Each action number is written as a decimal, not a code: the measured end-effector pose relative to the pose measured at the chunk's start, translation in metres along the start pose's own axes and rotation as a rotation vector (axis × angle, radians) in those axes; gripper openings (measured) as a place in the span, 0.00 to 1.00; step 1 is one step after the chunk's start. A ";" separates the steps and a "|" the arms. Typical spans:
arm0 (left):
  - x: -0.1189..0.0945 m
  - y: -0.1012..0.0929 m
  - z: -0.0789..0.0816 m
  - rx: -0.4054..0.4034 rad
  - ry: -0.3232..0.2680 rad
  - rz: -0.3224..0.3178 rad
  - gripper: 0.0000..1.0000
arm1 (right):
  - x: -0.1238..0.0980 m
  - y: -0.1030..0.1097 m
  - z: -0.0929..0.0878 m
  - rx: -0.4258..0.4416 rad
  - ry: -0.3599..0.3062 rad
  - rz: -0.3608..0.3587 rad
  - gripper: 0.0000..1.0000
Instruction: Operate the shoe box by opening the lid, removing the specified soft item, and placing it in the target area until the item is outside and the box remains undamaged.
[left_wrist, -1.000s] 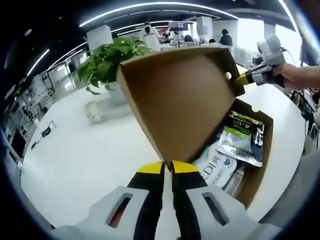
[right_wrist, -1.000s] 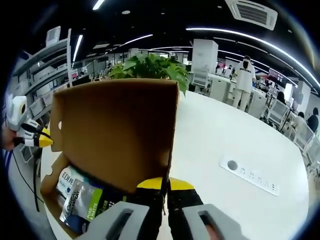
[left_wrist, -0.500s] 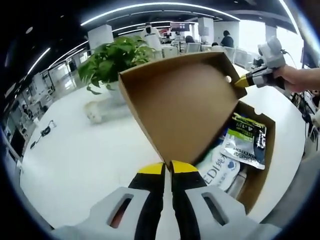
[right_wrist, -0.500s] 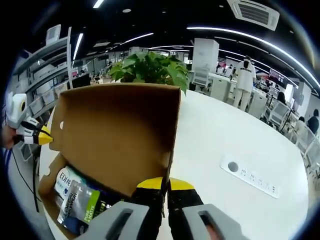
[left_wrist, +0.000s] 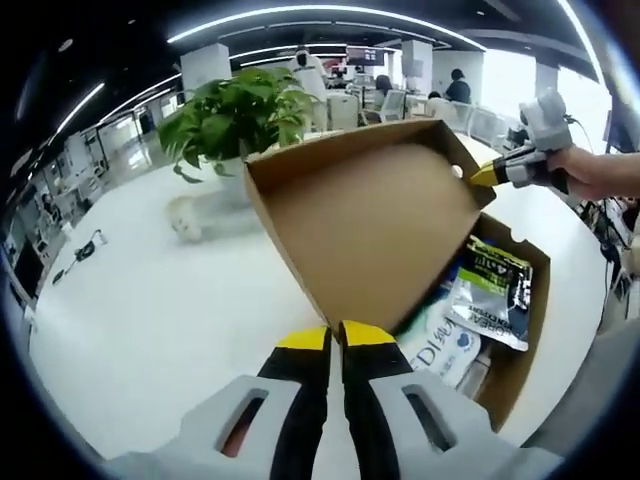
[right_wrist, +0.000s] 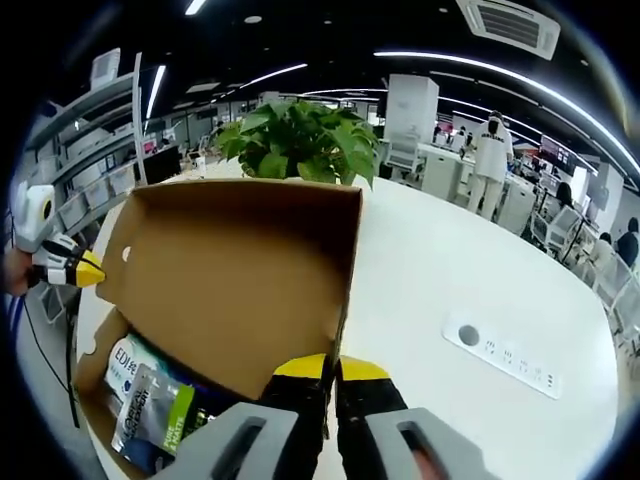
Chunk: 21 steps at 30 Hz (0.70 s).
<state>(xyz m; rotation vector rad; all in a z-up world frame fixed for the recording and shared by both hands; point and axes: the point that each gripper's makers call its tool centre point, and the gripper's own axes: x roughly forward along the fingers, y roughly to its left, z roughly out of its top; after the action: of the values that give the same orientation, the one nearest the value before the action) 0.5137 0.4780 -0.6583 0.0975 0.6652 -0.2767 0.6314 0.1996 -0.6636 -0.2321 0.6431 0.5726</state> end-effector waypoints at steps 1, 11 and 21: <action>0.001 0.000 0.000 -0.005 -0.001 0.000 0.02 | 0.001 0.000 0.000 0.001 0.001 0.000 0.00; 0.008 0.002 0.003 -0.055 0.008 0.015 0.02 | 0.007 -0.003 -0.001 0.004 0.012 0.000 0.00; 0.015 0.005 0.004 -0.065 0.041 0.031 0.02 | 0.013 -0.005 -0.004 0.011 0.022 0.002 0.00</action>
<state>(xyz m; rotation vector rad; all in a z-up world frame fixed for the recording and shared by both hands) 0.5283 0.4787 -0.6643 0.0511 0.7125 -0.2233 0.6404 0.1992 -0.6749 -0.2279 0.6673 0.5695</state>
